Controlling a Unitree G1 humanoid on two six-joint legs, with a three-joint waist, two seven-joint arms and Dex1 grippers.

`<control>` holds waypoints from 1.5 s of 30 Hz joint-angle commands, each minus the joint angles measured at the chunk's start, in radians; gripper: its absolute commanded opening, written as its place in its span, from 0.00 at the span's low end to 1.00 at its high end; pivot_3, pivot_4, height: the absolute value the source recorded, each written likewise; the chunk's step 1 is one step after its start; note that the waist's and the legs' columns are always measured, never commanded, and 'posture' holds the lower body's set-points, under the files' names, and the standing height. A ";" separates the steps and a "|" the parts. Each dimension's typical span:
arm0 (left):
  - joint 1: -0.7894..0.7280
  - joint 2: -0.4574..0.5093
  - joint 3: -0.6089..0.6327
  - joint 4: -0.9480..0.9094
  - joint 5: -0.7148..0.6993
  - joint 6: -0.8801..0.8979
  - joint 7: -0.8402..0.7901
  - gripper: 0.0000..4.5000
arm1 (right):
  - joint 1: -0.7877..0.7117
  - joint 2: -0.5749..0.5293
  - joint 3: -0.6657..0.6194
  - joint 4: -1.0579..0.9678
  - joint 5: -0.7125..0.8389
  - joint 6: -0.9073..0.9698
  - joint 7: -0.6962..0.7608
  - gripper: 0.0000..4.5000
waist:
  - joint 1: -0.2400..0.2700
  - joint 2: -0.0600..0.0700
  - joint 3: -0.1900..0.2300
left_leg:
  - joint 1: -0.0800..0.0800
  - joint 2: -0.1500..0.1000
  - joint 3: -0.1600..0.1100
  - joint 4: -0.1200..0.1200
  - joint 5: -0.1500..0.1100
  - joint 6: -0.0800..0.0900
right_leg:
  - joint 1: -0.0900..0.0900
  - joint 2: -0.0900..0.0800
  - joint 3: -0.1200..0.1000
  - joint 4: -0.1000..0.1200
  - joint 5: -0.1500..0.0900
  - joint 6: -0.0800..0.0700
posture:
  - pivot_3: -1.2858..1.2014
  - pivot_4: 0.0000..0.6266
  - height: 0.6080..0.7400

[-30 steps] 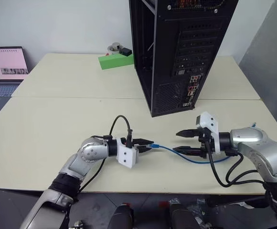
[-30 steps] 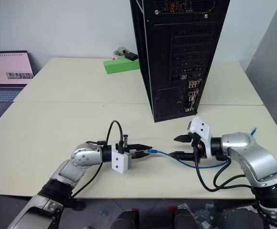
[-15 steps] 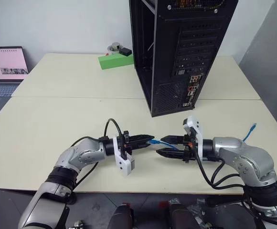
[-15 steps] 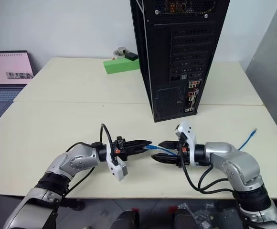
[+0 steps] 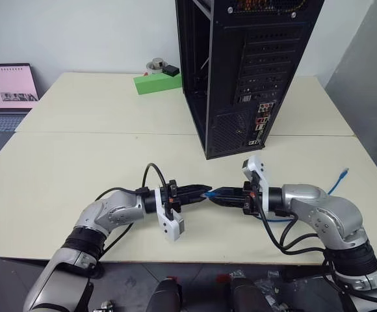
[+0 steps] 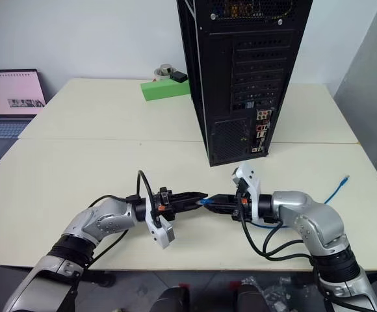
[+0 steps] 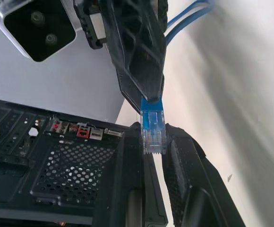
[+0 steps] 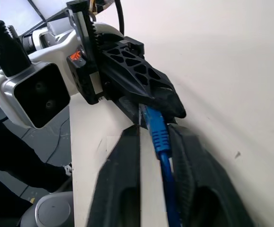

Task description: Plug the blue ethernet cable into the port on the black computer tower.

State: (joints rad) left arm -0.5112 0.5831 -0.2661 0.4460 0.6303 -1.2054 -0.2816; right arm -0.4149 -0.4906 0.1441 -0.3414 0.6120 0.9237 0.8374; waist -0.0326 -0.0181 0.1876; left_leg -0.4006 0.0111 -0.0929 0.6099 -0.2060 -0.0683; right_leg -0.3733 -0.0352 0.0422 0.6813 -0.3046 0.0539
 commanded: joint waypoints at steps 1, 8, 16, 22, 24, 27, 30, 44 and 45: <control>-0.005 0.011 0.000 -0.023 -0.007 0.002 0.029 0.06 | -0.025 -0.008 0.002 -0.009 0.014 -0.018 0.023 0.02 | 0.000 0.000 0.000 | 0.000 0.000 0.000 0.000 0.000 0.000 | 0.000 0.000 0.000 0.000 0.000 0.000 | 0.52 0.24 1.00; -0.008 0.017 -0.007 -0.012 -0.008 0.006 0.044 0.06 | -0.043 -0.026 0.001 0.008 0.015 -0.018 0.047 0.00 | 0.000 0.000 0.000 | 0.000 0.000 0.000 0.000 0.000 0.000 | 0.000 0.000 0.000 0.000 0.000 0.000 | 0.52 0.24 1.00; 0.019 0.028 -0.051 -0.003 -0.150 0.087 -0.048 0.38 | -0.055 -0.049 -0.004 0.020 0.009 -0.021 0.063 0.00 | 0.000 0.000 0.000 | 0.000 0.000 0.000 0.000 0.000 0.000 | 0.000 0.000 0.000 0.000 0.000 0.000 | 0.52 0.24 1.00; 0.088 0.022 -0.076 -0.051 -0.408 0.291 -0.224 0.64 | -0.042 -0.122 -0.077 0.013 -0.024 -0.065 0.029 0.00 | 0.000 0.000 0.000 | 0.000 0.000 0.000 0.000 0.000 0.000 | 0.000 0.000 0.000 0.000 0.000 0.000 | 0.52 0.24 1.00; 0.133 -0.015 -0.064 -0.155 -0.549 0.492 -0.291 0.73 | -0.045 -0.134 -0.125 0.024 -0.048 -0.088 -0.019 0.00 | 0.000 0.000 0.000 | 0.000 0.000 0.000 0.000 0.000 0.000 | 0.000 0.000 0.000 0.000 0.000 0.000 | 0.52 0.24 1.00; 0.175 -0.079 -0.041 -0.322 -0.670 0.749 -0.310 0.80 | -0.041 -0.120 -0.176 0.027 -0.093 -0.112 -0.119 0.00 | 0.000 0.000 0.000 | 0.000 0.000 0.000 0.000 0.000 0.000 | 0.000 0.000 0.000 0.000 0.000 0.000 | 0.52 0.24 1.00; 0.199 -0.150 -0.032 -0.471 -0.735 0.975 -0.290 0.80 | -0.032 -0.083 -0.195 0.011 -0.155 -0.143 -0.234 0.00 | 0.000 0.000 0.000 | -0.001 0.000 -0.001 0.000 0.000 0.000 | 0.000 0.000 0.000 0.000 0.000 0.000 | 0.52 0.24 1.00; 0.133 -0.460 -0.035 -0.662 -0.756 1.507 -0.079 0.80 | -0.110 0.132 -0.216 0.087 -0.374 -0.271 -0.619 0.00 | 0.000 0.000 0.000 | 0.000 0.000 -0.001 0.000 0.000 0.000 | 0.000 0.000 0.000 0.000 0.000 0.000 | 0.52 0.24 1.00; 0.128 -0.471 -0.038 -0.657 -0.747 1.515 -0.068 0.80 | -0.119 0.135 -0.217 0.099 -0.381 -0.276 -0.627 0.00 | -0.001 0.000 0.000 | 0.000 0.000 -0.001 0.000 0.000 0.000 | 0.000 0.001 0.000 0.000 0.000 0.000 | 0.52 0.24 1.00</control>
State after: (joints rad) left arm -0.3679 0.1295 -0.3063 -0.1909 -0.1345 0.2941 -0.3775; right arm -0.5092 -0.3609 -0.0426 -0.2431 0.2524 0.6818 0.2356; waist -0.0332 -0.0180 0.1875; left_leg -0.4008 0.0107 -0.0940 0.6100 -0.2058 -0.0685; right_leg -0.3732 -0.0347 0.0423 0.6815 -0.3047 0.0538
